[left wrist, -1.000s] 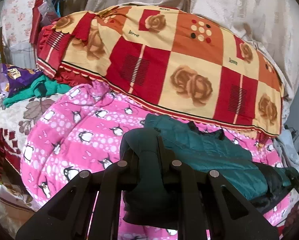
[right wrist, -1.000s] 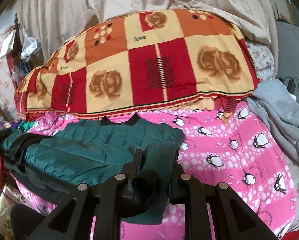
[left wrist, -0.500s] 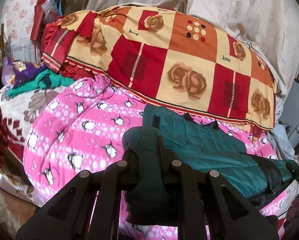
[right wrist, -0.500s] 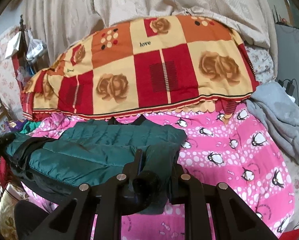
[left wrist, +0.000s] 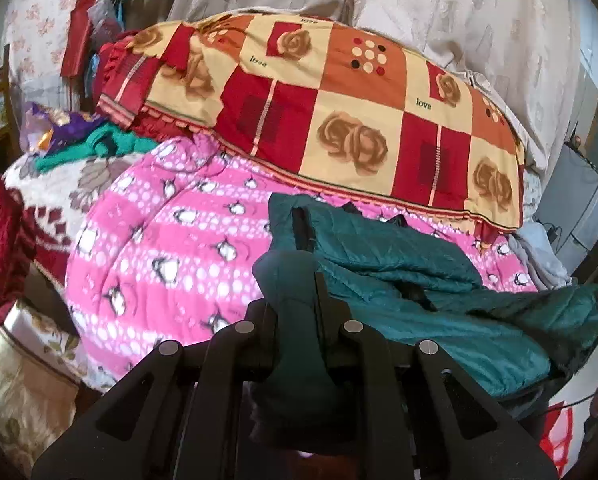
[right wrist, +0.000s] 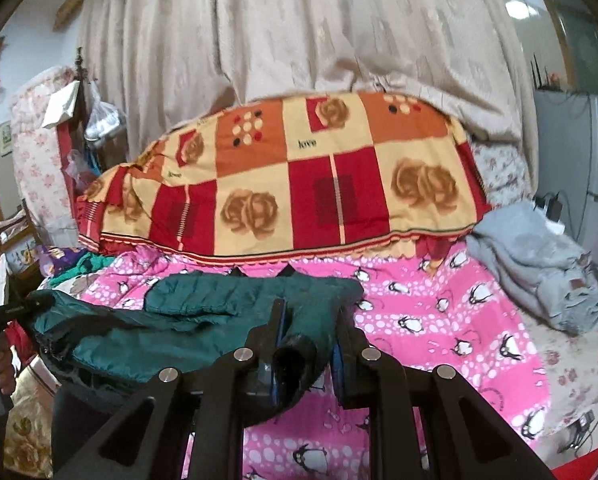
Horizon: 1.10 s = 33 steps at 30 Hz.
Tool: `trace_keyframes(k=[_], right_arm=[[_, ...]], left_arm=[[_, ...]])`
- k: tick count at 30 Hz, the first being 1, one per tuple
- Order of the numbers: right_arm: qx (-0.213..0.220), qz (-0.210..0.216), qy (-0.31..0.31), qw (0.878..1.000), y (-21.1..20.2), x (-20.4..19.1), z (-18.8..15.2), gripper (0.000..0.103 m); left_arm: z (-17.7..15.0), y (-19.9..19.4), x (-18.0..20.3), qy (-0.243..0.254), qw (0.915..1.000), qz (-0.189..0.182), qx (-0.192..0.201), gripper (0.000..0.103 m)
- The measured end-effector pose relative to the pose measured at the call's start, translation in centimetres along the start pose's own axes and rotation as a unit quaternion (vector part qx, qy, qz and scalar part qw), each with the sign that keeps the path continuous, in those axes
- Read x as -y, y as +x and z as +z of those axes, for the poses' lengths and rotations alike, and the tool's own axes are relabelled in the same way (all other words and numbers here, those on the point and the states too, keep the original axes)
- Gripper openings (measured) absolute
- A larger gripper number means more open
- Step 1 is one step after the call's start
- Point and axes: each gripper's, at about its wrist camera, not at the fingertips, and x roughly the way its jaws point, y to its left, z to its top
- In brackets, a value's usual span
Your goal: Fold large clothes
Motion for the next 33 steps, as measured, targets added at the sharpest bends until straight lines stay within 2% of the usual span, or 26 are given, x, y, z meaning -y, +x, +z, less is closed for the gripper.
trace_keyframes(k=[1, 2, 3, 5, 7, 9, 11, 13, 17, 19, 21, 22, 24, 26, 27, 29, 30, 31, 33], right_arm=[[0.012, -0.003, -0.008, 1.000, -1.1, -0.3, -0.1, 0.015], [0.038, -0.010, -0.023, 0.999, -2.9, -0.9, 0.1, 0.008], [0.053, -0.013, -0.030, 0.998, -4.0, -1.1, 0.3, 0.008], [0.046, -0.007, -0.016, 0.999, -4.6, -0.5, 0.9, 0.008], [-0.008, 0.023, -0.001, 1.000, -2.4, 0.6, 0.6, 0.008], [-0.046, 0.031, 0.035, 0.998, 0.2, 1.8, -0.7, 0.008], [-0.102, 0.055, 0.075, 0.990, 3.1, 3.0, -2.8, 0.008], [-0.159, 0.055, 0.123, 0.978, 6.0, 4.4, -6.3, 0.008], [-0.229, 0.067, 0.171, 0.956, 8.9, 4.4, -12.4, 0.009], [-0.254, 0.075, 0.182, 0.947, 9.6, 3.9, -14.9, 0.020], [-0.292, 0.087, 0.177, 0.936, 10.1, 2.6, -17.6, 0.081], [-0.308, 0.092, 0.175, 0.931, 10.4, 2.0, -18.9, 0.084], [-0.334, 0.086, 0.181, 0.921, 10.5, 1.5, -21.1, 0.084], [-0.354, 0.105, 0.218, 0.903, 10.4, 1.7, -23.3, 0.084], [-0.367, 0.129, 0.256, 0.885, 10.2, 2.0, -24.9, 0.084], [-0.371, 0.146, 0.295, 0.869, 9.8, 2.4, -26.6, 0.084], [-0.374, 0.165, 0.320, 0.854, 9.8, 2.6, -27.5, 0.084], [-0.373, 0.177, 0.338, 0.846, 9.7, 2.8, -28.1, 0.084], [-0.365, 0.198, 0.359, 0.836, 9.7, 2.8, -28.6, 0.084]], left_arm=[[-0.2, -0.1, -0.3, -0.006, 1.0000, 0.000, -0.003, 0.011], [-0.3, -0.3, -0.7, -0.014, 0.9999, -0.004, -0.005, 0.011], [-0.5, -0.5, -1.0, -0.016, 0.9998, -0.005, -0.007, 0.011], [-0.9, -0.2, -1.0, -0.014, 0.9998, -0.005, -0.016, 0.011], [-1.7, 1.0, -0.6, -0.008, 0.9995, -0.002, -0.030, 0.011], [-2.4, 1.9, -0.3, -0.007, 0.9992, 0.005, -0.038, 0.011], [-2.3, 2.3, -0.6, -0.016, 0.9993, 0.004, -0.034, 0.011], [-1.6, 2.3, -1.0, -0.024, 0.9993, -0.001, -0.027, 0.011], [0.1, 2.3, -0.6, -0.019, 0.9996, -0.011, -0.019, 0.011], [0.9, 2.2, -0.1, -0.012, 0.9997, -0.015, -0.012, 0.011], [1.8, 2.2, 0.4, -0.012, 0.9997, -0.021, -0.007, 0.011], [2.2, 2.1, 0.6, -0.011, 0.9996, -0.025, -0.005, 0.011], [2.7, 1.9, 1.0, -0.009, 0.9996, -0.028, 0.000, 0.011], [2.9, 1.7, 1.4, -0.006, 0.9995, -0.031, 0.002, 0.011], [3.0, 1.6, 1.6, -0.005, 0.9994, -0.033, 0.004, 0.011], [3.2, 1.4, 2.0, -0.001, 0.9994, -0.033, 0.004, 0.011], [3.2, 1.4, 2.2, 0.001, 0.9994, -0.033, 0.005, 0.011], [3.3, 1.3, 2.3, 0.002, 0.9995, -0.032, 0.005, 0.011], [3.3, 1.1, 2.4, 0.003, 0.9995, -0.032, 0.005, 0.011]])
